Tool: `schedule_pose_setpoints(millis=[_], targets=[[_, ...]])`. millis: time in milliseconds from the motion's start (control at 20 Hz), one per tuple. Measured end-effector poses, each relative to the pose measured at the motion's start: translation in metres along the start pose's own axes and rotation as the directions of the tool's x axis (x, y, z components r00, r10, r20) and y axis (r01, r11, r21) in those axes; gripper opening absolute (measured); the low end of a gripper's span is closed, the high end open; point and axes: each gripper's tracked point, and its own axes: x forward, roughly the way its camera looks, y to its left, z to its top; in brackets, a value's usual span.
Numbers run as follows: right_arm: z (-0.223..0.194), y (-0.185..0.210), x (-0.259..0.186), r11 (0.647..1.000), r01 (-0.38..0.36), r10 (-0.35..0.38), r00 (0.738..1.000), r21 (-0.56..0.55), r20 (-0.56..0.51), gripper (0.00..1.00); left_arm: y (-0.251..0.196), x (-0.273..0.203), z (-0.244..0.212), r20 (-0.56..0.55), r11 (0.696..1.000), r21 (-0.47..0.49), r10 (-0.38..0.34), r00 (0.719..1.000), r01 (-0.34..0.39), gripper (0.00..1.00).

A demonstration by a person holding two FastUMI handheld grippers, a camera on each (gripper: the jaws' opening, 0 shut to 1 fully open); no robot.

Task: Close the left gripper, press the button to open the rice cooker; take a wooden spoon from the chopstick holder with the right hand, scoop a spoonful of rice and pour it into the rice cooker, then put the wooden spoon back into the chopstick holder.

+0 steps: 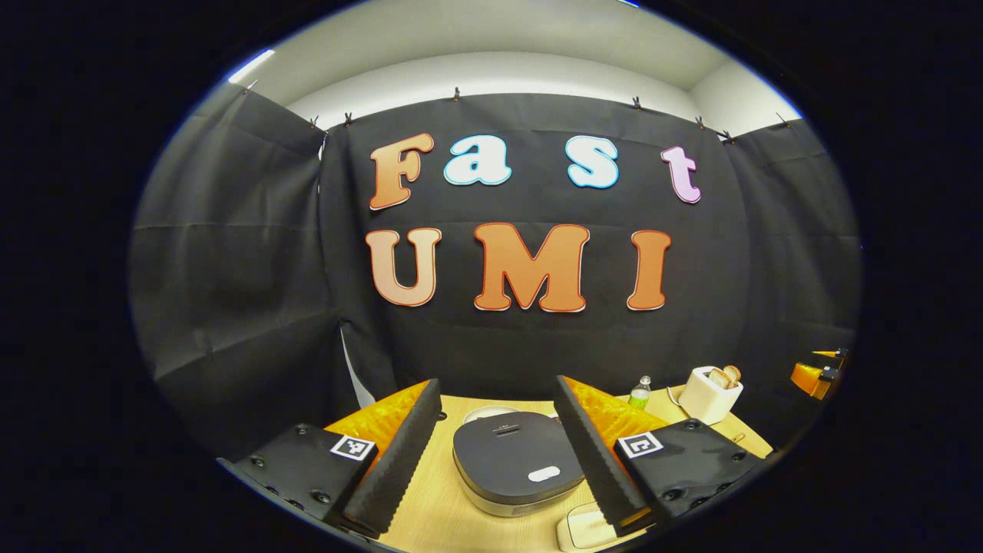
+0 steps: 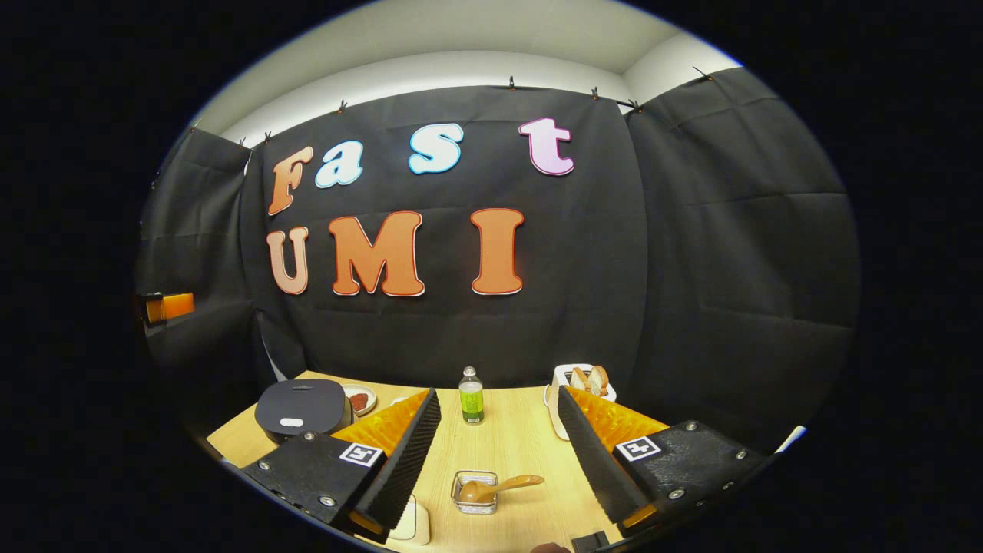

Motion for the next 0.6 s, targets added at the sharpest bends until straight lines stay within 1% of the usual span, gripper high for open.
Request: schedule_pose_setpoints(millis=[100,150,200,300,350,450,600], targets=[[0.001,0.001,0.001,1.000,0.005,-0.005,1.000,-0.001,0.000,0.95,0.002,0.000,0.003,0.005,1.000,-0.007,-0.006,1.000,0.006,0.95],[0.001,0.002,0.001,1.000,0.007,-0.007,1.000,-0.001,0.000,0.95,0.004,0.001,0.005,0.009,1.000,-0.008,-0.005,1.000,0.005,0.95],[0.001,0.002,0.001,1.000,0.008,-0.008,1.000,0.001,0.001,0.95,0.006,0.001,0.006,0.013,1.000,-0.008,-0.004,1.000,0.004,1.00],[0.002,0.005,0.000,1.000,0.007,-0.007,1.000,0.009,-0.001,0.95,0.008,0.001,0.007,0.018,1.000,-0.011,-0.005,1.000,0.005,0.99],[0.001,0.006,0.001,1.000,0.008,-0.008,1.000,0.012,-0.003,0.95,0.009,0.000,0.008,0.021,1.000,-0.011,-0.005,1.000,0.005,1.00],[0.000,0.006,0.002,1.000,0.009,-0.009,1.000,0.012,-0.007,0.95,0.012,0.001,0.008,0.022,1.000,-0.006,0.000,1.000,0.000,0.99],[0.000,0.009,0.004,1.000,0.009,-0.009,1.000,0.009,-0.007,0.95,0.015,0.001,0.009,0.026,1.000,-0.005,0.010,1.000,-0.010,1.00]])
